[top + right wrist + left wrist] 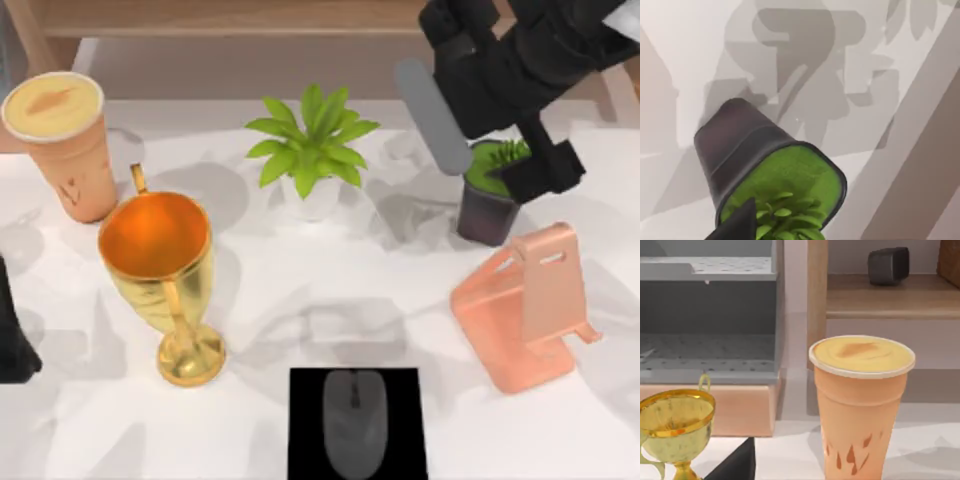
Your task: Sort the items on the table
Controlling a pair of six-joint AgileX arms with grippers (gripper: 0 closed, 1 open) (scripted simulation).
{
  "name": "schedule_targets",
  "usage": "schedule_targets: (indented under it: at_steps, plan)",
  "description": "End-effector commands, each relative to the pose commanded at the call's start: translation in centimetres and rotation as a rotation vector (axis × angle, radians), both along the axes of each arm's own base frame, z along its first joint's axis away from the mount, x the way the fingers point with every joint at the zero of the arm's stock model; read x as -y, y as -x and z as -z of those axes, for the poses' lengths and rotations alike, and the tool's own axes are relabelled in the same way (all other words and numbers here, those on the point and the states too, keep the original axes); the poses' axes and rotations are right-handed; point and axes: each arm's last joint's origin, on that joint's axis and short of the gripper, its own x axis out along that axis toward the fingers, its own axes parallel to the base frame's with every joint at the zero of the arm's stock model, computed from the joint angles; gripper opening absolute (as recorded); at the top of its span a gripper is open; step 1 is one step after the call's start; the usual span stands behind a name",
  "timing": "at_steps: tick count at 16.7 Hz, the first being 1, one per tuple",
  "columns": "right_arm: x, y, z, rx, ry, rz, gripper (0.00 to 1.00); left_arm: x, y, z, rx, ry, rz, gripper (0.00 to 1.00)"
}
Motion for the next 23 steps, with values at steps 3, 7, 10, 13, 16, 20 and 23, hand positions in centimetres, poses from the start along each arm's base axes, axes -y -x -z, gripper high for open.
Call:
schedule_targets:
  at_steps: [3,7,10,13,16,20,23]
  plan:
    - [7.0,-2.2,1.2,-0.112,-0.092,0.443,1.0,0.0,0.0,0.0,0.0,0.0,0.0,1.0]
    - [17.3,-2.4,4.8,-0.298,-0.19,1.118,1.0,0.0,0.0,0.0,0.0,0.0,0.0,1.0]
    - [24.8,-0.5,6.9,-0.379,-0.27,1.627,1.0,0.0,0.0,0.0,0.0,0.0,0.0,1.0]
    - [31.0,2.2,8.4,-0.404,-0.368,2.059,1.0,0.0,0.0,0.0,0.0,0.0,0.0,1.0]
    - [35.4,4.7,9.7,-0.403,-0.466,2.358,1.0,0.0,0.0,0.0,0.0,0.0,0.0,1.0]
    - [37.9,6.3,10.3,-0.39,-0.554,2.518,1.0,0.0,0.0,0.0,0.0,0.0,0.0,1.0]
    - [37.9,6.3,10.3,-0.39,-0.554,2.518,1.0,0.0,0.0,0.0,0.0,0.0,0.0,1.0]
